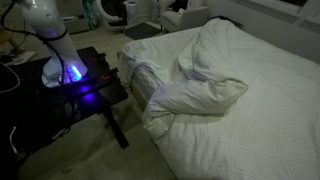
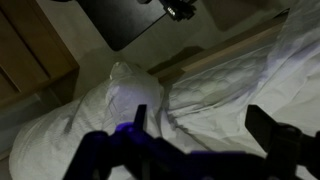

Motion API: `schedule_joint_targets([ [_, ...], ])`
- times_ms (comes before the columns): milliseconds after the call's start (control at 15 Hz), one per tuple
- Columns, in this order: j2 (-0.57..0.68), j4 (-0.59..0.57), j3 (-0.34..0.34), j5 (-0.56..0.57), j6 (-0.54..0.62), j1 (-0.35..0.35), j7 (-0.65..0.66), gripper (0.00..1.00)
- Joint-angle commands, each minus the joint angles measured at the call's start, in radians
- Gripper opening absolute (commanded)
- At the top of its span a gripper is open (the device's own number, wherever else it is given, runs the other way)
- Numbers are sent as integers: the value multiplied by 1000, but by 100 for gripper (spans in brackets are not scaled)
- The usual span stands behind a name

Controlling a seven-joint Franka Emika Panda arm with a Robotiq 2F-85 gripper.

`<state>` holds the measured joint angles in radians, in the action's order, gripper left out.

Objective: Spread the corner of the bed well

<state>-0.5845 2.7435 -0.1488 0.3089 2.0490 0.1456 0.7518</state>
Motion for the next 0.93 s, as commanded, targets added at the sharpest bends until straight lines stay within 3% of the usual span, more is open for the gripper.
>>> schedule_joint_targets([
  [0,18,19,84,98,99,94,-33,100],
  [467,145,-49,287,158,290,261,-217,100],
  [867,331,-154,399,167,435,320,-456,100],
])
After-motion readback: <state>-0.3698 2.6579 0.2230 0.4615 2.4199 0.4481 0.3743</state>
